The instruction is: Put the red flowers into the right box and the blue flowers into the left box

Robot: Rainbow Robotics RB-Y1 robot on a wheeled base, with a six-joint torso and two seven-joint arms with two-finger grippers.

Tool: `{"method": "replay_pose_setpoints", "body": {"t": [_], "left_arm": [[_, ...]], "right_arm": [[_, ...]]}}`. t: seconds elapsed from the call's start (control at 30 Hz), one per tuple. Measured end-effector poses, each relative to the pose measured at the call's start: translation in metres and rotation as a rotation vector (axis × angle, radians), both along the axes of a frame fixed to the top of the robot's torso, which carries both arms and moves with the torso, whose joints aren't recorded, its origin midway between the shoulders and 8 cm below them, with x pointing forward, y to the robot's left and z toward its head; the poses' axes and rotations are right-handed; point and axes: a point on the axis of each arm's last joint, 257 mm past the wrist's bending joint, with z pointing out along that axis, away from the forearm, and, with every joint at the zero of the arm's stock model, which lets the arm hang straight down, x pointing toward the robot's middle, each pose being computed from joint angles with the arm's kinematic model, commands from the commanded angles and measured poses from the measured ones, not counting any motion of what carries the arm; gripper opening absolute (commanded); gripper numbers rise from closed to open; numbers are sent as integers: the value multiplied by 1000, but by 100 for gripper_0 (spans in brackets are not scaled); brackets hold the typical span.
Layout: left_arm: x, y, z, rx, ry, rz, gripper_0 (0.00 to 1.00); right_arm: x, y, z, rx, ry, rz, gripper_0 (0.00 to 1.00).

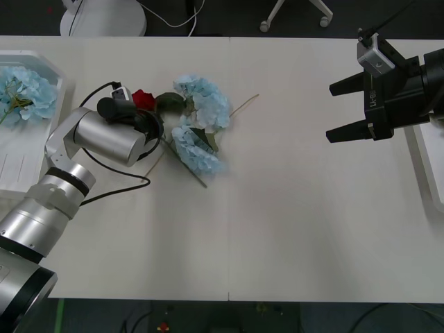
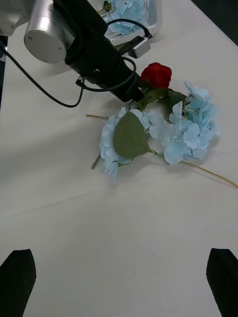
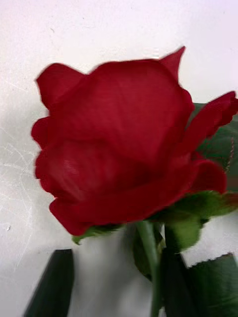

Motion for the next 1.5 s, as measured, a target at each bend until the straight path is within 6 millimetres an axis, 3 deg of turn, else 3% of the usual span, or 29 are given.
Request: {"method": "replay_pose_setpoints", "body": {"t": [0.27, 0.4, 0.5, 0.63, 0.83, 0.97, 1.2, 1.37, 1.5], "left_arm": [[-1, -4, -2, -6, 5, -2, 0], [-1, -20, 8, -62, -4, -22, 0], [-6, -38, 30, -103, 0, -51, 0], [-21, -61, 76, -144, -1, -119, 0], [-57, -67, 138, -187, -70, -321, 0], [-83, -66, 148, -146, -134, -530, 0], [-131, -99, 158, -253, -223, -812, 0], [-131, -120, 193, -426, -374, -801, 0], [-128, -147, 203, -377, -529, -828, 0]], "right_arm": [[0, 0, 0, 0, 0, 0, 100], [0, 0, 0, 0, 0, 0, 100], [0, 0, 0, 0, 0, 0, 100], [0, 0, 0, 0, 0, 0, 100], [0, 0, 0, 0, 1, 0, 100], [0, 0, 0, 0, 1, 0, 100], [0, 0, 0, 0, 1, -1, 100], [0, 0, -1, 0, 1, -1, 100], [0, 0, -1, 0, 1, -1, 100]]}}
